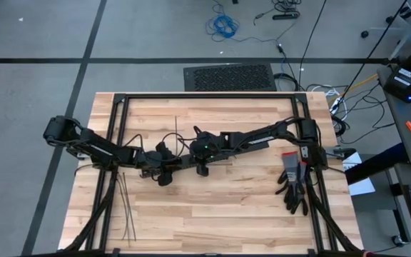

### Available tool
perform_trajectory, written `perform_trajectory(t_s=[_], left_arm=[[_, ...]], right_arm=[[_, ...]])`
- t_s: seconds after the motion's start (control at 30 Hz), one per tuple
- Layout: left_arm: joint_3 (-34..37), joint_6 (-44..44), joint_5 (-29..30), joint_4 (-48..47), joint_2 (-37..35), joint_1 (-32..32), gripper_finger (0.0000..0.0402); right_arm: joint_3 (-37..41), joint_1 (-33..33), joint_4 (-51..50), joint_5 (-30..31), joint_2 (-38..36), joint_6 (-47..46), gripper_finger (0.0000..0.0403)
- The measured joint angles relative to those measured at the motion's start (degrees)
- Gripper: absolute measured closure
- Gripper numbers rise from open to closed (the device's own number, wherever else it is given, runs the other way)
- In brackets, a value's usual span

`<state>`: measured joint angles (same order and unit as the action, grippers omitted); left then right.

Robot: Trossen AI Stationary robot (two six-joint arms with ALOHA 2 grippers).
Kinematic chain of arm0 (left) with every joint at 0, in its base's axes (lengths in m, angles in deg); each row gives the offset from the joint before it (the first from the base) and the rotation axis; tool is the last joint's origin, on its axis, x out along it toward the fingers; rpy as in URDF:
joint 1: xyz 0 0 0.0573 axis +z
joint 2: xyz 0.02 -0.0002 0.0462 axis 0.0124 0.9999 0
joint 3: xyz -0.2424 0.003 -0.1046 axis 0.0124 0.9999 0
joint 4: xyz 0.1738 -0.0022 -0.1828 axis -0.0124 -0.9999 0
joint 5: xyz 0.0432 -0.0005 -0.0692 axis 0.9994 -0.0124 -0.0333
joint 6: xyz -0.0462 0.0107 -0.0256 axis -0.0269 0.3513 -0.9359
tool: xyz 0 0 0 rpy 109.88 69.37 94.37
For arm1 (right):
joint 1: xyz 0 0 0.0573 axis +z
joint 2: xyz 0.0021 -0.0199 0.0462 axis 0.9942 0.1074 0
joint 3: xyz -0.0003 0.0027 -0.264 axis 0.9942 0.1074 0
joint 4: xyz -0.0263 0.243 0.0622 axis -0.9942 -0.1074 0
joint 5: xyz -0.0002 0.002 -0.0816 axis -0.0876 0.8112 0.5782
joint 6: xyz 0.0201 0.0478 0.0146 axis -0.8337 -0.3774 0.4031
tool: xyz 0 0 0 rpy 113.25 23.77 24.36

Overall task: Ziptie cables
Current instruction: Close the black cable duct

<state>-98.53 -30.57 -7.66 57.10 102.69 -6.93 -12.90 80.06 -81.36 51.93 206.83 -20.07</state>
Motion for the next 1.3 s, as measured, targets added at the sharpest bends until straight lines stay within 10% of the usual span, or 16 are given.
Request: perform_trajectory(t_s=[1.3], left_arm=[[0.2, 0.3, 0.6, 2.0, 0.1, 0.0, 0.0162]], right_arm=[[-6.5, -0.7, 7.3, -4.9, 8.1, -0.2, 0.0403]])
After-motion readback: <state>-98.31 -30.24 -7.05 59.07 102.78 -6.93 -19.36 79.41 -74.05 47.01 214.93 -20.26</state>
